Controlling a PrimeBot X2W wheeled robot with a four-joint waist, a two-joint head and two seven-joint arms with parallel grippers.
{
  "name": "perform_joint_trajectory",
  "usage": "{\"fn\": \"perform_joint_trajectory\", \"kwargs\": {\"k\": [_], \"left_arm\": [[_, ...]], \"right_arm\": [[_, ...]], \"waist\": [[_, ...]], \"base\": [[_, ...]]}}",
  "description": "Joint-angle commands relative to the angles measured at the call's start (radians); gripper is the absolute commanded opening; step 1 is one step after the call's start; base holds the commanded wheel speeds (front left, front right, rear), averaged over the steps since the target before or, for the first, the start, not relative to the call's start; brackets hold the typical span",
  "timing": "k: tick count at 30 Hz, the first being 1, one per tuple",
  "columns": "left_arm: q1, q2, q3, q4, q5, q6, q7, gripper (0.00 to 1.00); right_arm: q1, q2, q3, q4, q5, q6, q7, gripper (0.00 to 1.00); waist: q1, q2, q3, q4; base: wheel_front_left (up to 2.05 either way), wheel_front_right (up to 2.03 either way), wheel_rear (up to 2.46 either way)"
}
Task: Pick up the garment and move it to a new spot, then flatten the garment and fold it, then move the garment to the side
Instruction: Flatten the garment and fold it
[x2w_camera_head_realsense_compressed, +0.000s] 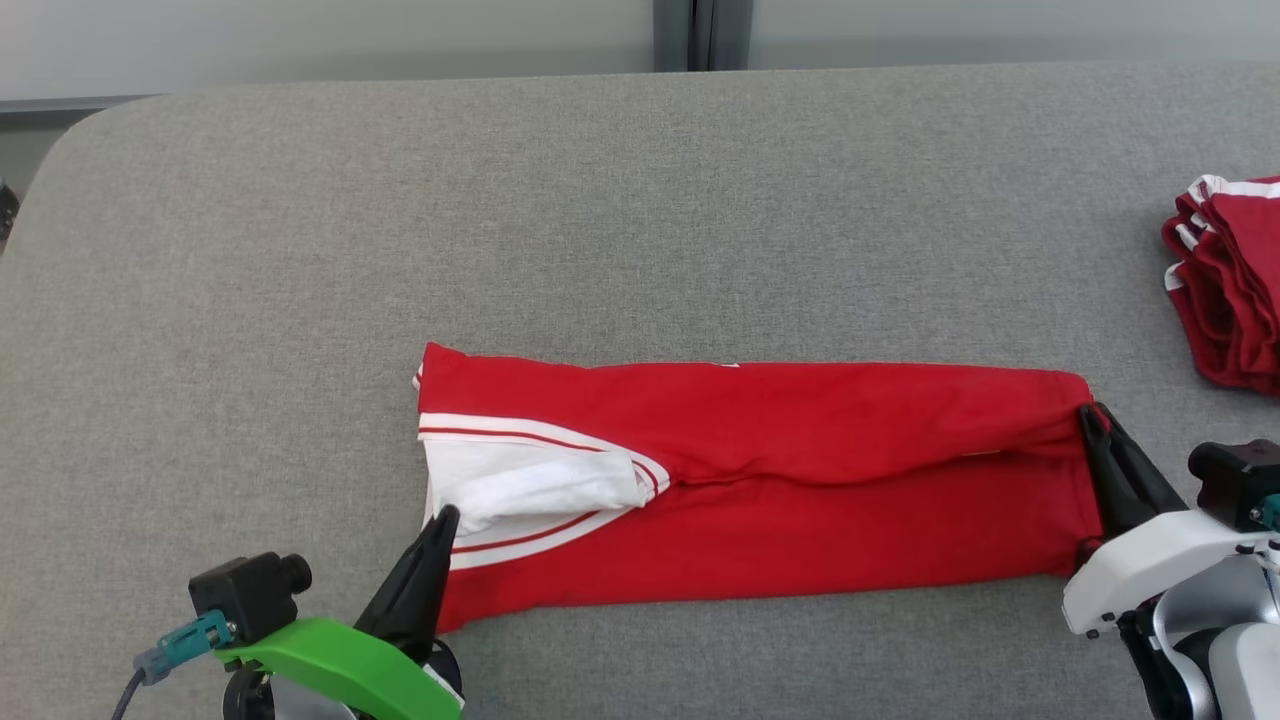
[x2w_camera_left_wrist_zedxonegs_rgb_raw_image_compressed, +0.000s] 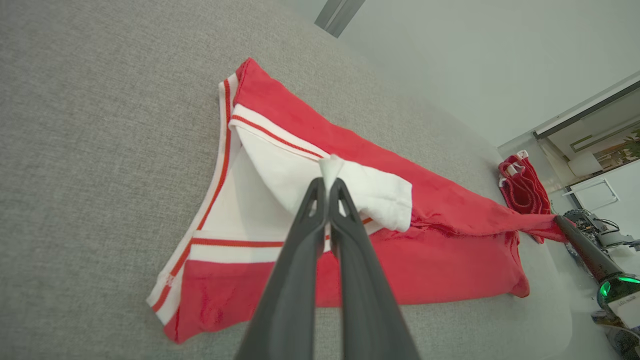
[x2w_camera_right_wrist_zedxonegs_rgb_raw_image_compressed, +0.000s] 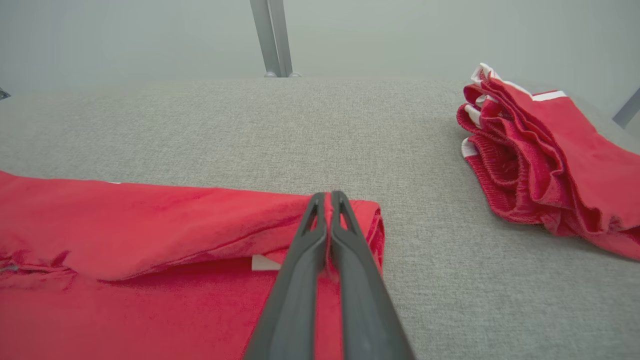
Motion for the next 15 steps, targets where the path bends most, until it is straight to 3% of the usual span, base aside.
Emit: {"fn": "perform_joint_trajectory", "kwargs": {"k": [1,4,5,6,7,15], "left_arm": [[0.010,-0.001,0.000,0.016,-0.003,0.005,0.002,0.00],[-0.003,-0.010,-0.004,0.073,0.001,0.004,-0.005,0.00],[-0.009,-0.010,-0.004,0.092,0.009,0.006,-0.013,0.31],[-0.014,-0.012,-0.005,0.114,0.015,0.007,-0.020,0.86],[-0.017,-0.019,-0.006,0.137,0.016,0.004,-0.032,1.00],[-0.029,-0.001,0.046,0.149,0.065,0.041,-0.126,1.00]], "right_arm": [[0.012,0.009,-0.001,-0.002,-0.007,-0.001,0.005,0.00],[0.023,0.026,0.003,0.006,-0.014,-0.001,0.007,0.00],[0.024,0.030,0.004,0.010,-0.017,-0.001,0.003,0.11],[0.026,0.033,0.002,0.015,-0.021,-0.001,-0.002,0.38],[0.032,0.045,-0.009,0.022,-0.022,-0.001,-0.012,1.00],[0.077,0.085,-0.106,0.017,-0.029,-0.001,-0.042,1.00]], "waist": [[0.0000,0.0000,-0.002,-0.002],[0.0000,0.0000,-0.004,-0.005],[0.0000,0.0000,-0.004,-0.006],[0.0000,0.0000,-0.004,-0.007],[0.0000,0.0000,-0.006,-0.009],[0.0000,0.0000,-0.017,-0.004]], "base": [[0.00,0.00,0.00],[0.00,0.00,0.00],[0.00,0.00,0.00],[0.00,0.00,0.00],[0.00,0.00,0.00],[0.00,0.00,0.00]]}}
